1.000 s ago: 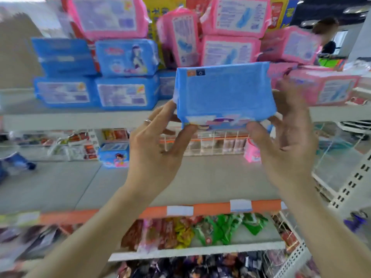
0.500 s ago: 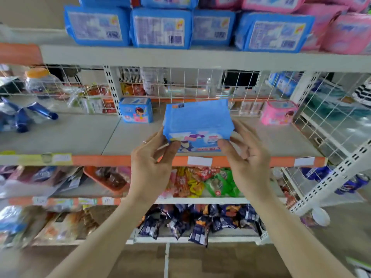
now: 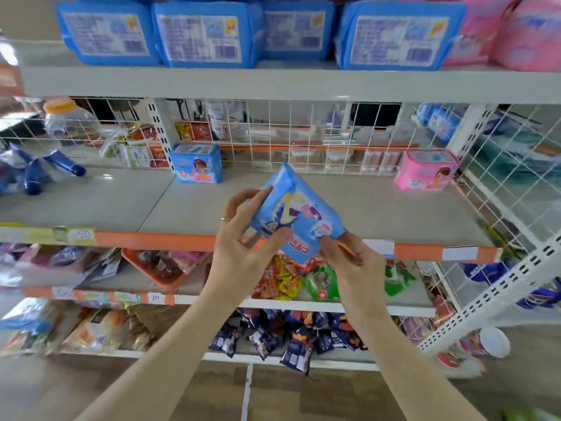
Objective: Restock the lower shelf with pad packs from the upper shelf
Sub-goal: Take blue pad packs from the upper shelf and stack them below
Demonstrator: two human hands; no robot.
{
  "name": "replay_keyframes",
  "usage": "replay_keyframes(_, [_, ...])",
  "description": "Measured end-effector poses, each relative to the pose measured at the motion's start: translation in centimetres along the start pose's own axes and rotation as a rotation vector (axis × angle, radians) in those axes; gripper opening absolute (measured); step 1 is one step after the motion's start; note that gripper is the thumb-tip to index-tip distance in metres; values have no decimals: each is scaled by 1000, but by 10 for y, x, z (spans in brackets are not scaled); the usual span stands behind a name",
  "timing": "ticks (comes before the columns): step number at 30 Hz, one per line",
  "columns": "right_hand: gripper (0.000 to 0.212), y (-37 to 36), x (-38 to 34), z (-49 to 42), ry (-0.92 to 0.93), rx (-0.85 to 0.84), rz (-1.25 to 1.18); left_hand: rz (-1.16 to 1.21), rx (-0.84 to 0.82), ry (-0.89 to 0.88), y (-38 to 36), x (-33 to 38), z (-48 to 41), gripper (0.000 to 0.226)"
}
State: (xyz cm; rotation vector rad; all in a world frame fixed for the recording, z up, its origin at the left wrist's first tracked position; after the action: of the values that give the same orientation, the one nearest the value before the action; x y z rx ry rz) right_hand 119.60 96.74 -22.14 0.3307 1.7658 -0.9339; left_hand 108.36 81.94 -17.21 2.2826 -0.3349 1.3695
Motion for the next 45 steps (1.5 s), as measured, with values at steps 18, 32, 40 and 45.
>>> replay_keyframes(18, [65, 59, -77, -112, 96, -555, 700, -350, -269, -205, -115, 18, -50, 79])
replay_keyframes(32, [33, 56, -38, -108, 76, -196, 172, 51, -45, 291, -78, -48, -40, 45])
replay_keyframes(40, [32, 4, 1, -81, 11, -188, 348, -136, -115, 185, -6, -64, -57, 33])
replay_keyframes(45, [16, -27, 24, -76, -48, -148, 472, -253, -157, 197, 31, -82, -65, 28])
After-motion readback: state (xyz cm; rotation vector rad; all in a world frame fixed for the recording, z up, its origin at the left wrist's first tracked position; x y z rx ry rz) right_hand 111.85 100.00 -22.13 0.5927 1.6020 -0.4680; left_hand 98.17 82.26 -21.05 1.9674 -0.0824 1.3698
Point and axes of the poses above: each hand's wrist, its own z-axis away from the middle knuckle, its own y-axis out of the back of the hand, x = y × z, the point moved 7 cm from there along -z, towards the middle knuckle, and after that the axes turned 11 degrees about -z, right-handed, at the moved point
